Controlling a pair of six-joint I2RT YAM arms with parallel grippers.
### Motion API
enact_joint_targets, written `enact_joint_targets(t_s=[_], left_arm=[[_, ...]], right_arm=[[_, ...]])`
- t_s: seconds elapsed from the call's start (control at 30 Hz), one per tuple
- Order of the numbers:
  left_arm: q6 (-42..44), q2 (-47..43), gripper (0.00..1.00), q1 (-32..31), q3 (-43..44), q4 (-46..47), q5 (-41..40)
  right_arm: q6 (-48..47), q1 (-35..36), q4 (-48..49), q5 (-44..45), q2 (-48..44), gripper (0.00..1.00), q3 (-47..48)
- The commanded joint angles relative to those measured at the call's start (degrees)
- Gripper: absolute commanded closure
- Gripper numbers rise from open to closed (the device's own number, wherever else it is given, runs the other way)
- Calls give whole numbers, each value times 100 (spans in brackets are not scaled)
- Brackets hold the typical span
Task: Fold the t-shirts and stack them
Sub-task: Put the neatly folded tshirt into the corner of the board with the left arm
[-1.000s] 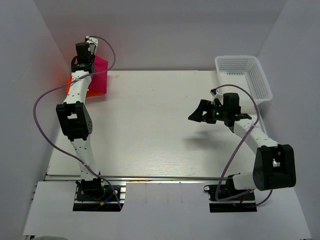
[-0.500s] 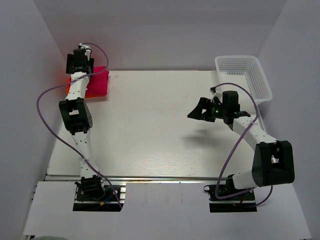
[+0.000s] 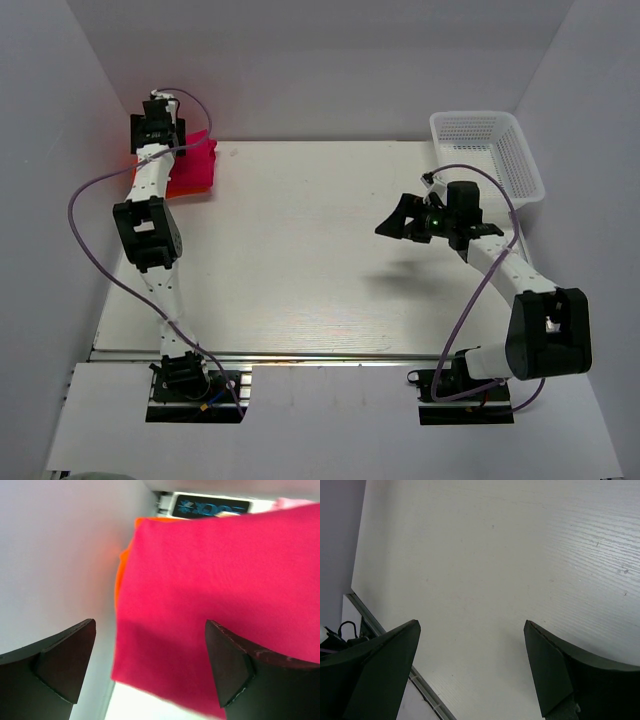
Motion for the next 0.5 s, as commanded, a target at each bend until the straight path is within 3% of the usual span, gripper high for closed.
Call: enact_joint_targets(t_s=[0.0,0.17,0.37,0.47], left_arm=[[-528,-1054,0,-93,-169,-324,520],[-1240,-1976,0,-154,-862,-475,1935],[-2092,-3065,0,-646,-2329,-466,2190],[-2462,-4020,0,-1276,-3857,332,2191]], right_arm=[[-14,28,254,-127,-317,10,-61],[-67,28,324,-162,-633,10,-271],[-155,19,315,-154,-1098,10,-834],[-190,-7,280,-49,-1336,10,-1124]])
